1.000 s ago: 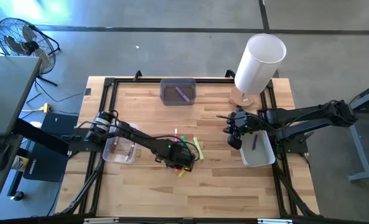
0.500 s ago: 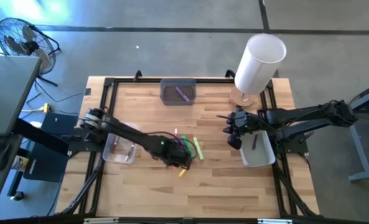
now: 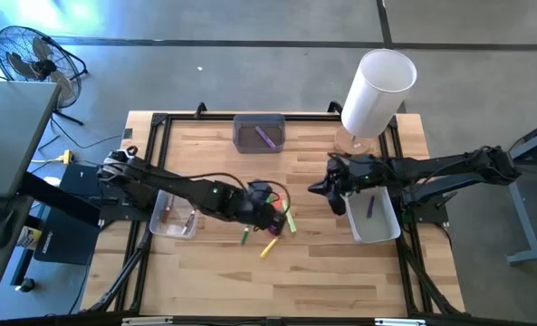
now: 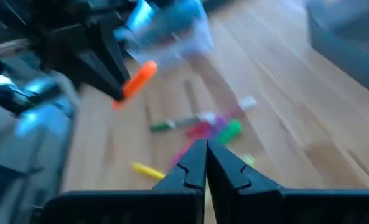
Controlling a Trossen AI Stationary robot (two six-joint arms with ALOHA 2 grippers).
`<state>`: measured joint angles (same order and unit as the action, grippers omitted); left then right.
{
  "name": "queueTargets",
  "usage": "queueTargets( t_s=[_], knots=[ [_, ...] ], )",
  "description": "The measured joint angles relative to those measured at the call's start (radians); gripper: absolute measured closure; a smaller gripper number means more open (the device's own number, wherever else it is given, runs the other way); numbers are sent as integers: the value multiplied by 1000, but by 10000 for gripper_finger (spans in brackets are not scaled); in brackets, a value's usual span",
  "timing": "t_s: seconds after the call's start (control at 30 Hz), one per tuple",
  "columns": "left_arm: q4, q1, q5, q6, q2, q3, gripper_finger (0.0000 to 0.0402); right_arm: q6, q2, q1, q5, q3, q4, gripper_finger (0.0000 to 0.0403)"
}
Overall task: Pick & Place Markers
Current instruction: Put the orange pen into the gray bin
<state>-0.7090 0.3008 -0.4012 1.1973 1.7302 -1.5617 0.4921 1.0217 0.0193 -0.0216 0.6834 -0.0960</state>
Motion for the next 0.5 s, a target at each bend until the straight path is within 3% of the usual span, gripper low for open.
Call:
queueTargets(
  t_s=[0.23,0.5],
  knots=[
    [26,-33,-59,-189,0,-121,378,3,-39,0,-68,0,187,328],
    [195,-71,-16,-354,0,-156,377,0,-41,11,-113,1,356,252]
  ],
)
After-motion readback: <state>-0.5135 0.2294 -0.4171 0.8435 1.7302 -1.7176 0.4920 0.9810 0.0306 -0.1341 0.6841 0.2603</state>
